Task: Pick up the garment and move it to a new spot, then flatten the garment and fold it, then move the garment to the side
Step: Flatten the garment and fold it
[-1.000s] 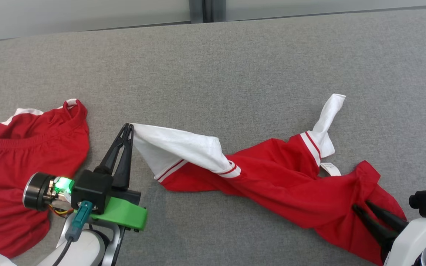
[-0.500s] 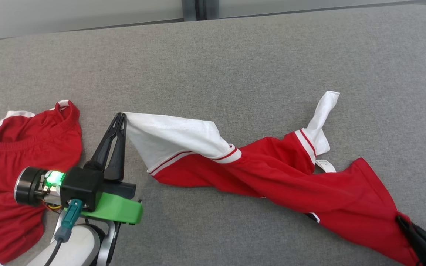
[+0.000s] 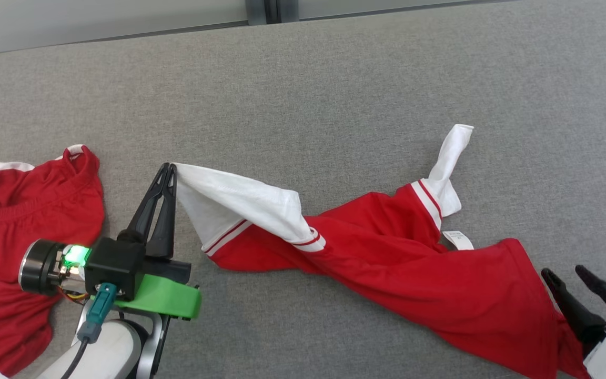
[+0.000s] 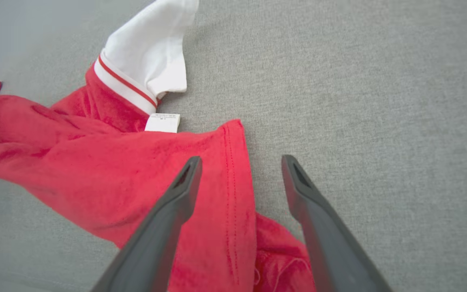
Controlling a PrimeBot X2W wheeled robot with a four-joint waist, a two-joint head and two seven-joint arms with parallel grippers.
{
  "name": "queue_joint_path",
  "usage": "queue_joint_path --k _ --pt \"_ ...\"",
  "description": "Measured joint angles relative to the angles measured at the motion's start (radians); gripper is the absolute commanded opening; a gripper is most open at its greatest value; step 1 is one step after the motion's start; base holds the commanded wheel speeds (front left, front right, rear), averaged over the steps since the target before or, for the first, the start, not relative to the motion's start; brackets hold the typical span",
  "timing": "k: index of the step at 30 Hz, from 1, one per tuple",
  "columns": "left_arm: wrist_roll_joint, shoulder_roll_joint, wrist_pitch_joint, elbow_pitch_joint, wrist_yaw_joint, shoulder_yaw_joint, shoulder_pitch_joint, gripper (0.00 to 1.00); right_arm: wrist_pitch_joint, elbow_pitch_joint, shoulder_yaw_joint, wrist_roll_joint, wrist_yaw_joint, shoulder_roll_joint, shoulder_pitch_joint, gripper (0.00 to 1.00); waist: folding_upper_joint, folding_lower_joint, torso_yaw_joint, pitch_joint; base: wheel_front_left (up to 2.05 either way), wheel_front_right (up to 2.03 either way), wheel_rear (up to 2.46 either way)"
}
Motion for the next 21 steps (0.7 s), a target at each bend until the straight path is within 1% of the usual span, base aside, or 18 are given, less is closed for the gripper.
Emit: queue_joint_path --k 2,4,9,13,14,15,16,17,19,21 --pt "0.000 -0.002 0.002 0.000 -0.001 -0.003 -0.004 0.00 -0.007 0.018 0.018 0.000 0.000 -0.009 -0.051 1.00 0.0000 -0.0001 0.003 0.002 0.00 0.00 0.00" --pt "0.001 -0.006 0.002 0.001 -0.004 -0.009 -0.011 0.00 -0.014 0.059 0.056 -0.026 0.000 -0.031 -0.109 1.00 0.0000 0.0000 0.008 0.004 0.00 0.00 0.00" --pt "0.007 -0.022 0.003 0.006 -0.018 -0.023 -0.034 0.00 -0.030 0.196 0.145 -0.097 0.000 -0.058 -0.220 1.00 0.0000 0.0000 0.030 0.014 0.00 0.00 0.00" --pt "0.007 -0.037 0.002 0.013 -0.022 -0.029 -0.045 0.00 -0.046 0.306 0.215 -0.114 0.000 -0.060 -0.287 1.00 0.0000 0.0000 0.052 0.023 0.00 0.00 0.00" --pt "0.007 -0.040 0.001 0.016 -0.026 -0.031 -0.048 0.00 -0.051 0.328 0.235 -0.123 0.000 -0.062 -0.298 0.95 0.0000 0.0000 0.057 0.025 0.00 0.00 0.00" --pt "0.007 -0.043 0.001 0.018 -0.027 -0.032 -0.052 0.00 -0.056 0.347 0.254 -0.125 0.000 -0.063 -0.308 0.72 0.0000 0.0000 0.062 0.028 0.00 0.00 0.00" --pt "0.007 -0.045 -0.003 0.022 -0.030 -0.033 -0.054 0.00 -0.062 0.358 0.269 -0.125 0.000 -0.063 -0.316 0.31 0.0000 0.0000 0.066 0.030 0.00 0.00 0.00" --pt "0.007 -0.048 -0.006 0.027 -0.031 -0.033 -0.057 0.00 -0.070 0.368 0.286 -0.125 0.000 -0.066 -0.326 0.00 0.0000 0.0000 0.070 0.032 0.00 0.00 0.00" --pt "0.007 -0.052 -0.008 0.033 -0.036 -0.033 -0.059 0.00 -0.084 0.380 0.316 -0.125 0.000 -0.078 -0.339 0.00 0.0000 0.0000 0.075 0.036 0.00 0.00 0.00" --pt "0.007 -0.055 -0.015 0.038 -0.038 -0.033 -0.059 0.00 -0.124 0.382 0.328 -0.137 0.001 -0.091 -0.349 0.00 0.0000 0.0000 0.077 0.038 0.00 0.00 0.00"
